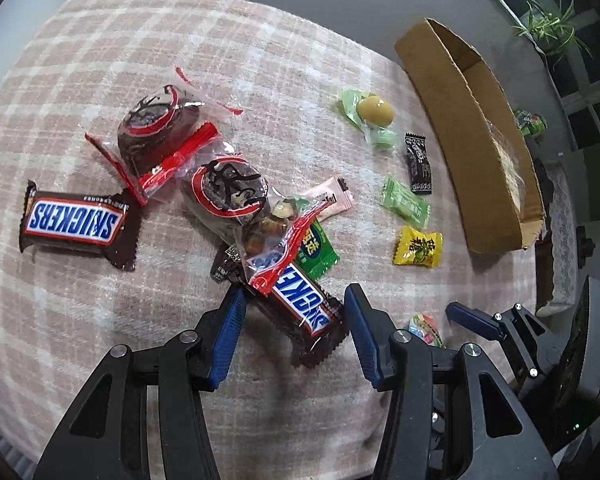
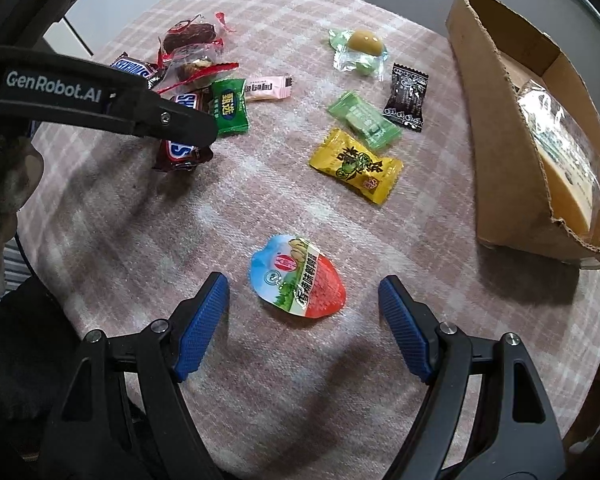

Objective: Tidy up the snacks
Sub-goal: 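Grasp the Snickers bar with the left gripper while the right grasps the jelly cup, then carry the Snickers bar and jelly cup over the cardboard box with both grippers, then open both grippers to drop the Snickers bar and jelly cup into the box, then move the left gripper to another Snickers bar and grasp it, then grasp the yellow candy packet with the right gripper while the left lifts the Snickers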

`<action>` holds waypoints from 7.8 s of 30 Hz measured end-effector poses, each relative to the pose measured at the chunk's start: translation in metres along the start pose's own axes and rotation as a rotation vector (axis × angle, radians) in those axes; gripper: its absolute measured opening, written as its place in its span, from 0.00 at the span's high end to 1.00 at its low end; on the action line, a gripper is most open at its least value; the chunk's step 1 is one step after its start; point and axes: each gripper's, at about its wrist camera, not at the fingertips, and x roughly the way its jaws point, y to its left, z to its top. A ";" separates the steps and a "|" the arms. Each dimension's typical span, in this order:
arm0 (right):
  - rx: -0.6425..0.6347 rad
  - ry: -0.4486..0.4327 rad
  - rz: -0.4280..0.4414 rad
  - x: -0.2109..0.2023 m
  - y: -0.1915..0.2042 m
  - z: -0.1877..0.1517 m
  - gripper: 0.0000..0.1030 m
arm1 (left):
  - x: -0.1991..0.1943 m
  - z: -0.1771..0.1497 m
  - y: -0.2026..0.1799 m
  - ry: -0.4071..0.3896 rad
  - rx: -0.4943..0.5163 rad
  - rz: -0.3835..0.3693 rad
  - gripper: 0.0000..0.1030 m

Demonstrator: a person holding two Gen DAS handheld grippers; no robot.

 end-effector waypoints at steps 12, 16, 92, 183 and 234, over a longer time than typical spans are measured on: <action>0.043 -0.001 0.001 -0.009 -0.009 -0.004 0.61 | 0.001 0.003 -0.001 -0.032 0.047 0.013 0.65; 0.060 -0.011 0.001 -0.010 -0.014 -0.004 0.65 | -0.001 0.001 0.004 -0.038 0.042 -0.002 0.67; 0.373 -0.272 -0.062 -0.105 -0.190 0.058 0.72 | -0.041 0.101 -0.104 -0.198 0.201 -0.165 0.74; 0.098 -0.116 0.073 -0.042 -0.044 0.030 0.37 | -0.068 0.044 0.115 -0.200 -0.110 -0.044 0.63; 0.039 -0.002 0.055 0.011 -0.021 0.045 0.62 | -0.022 0.013 0.079 -0.083 0.149 0.141 0.69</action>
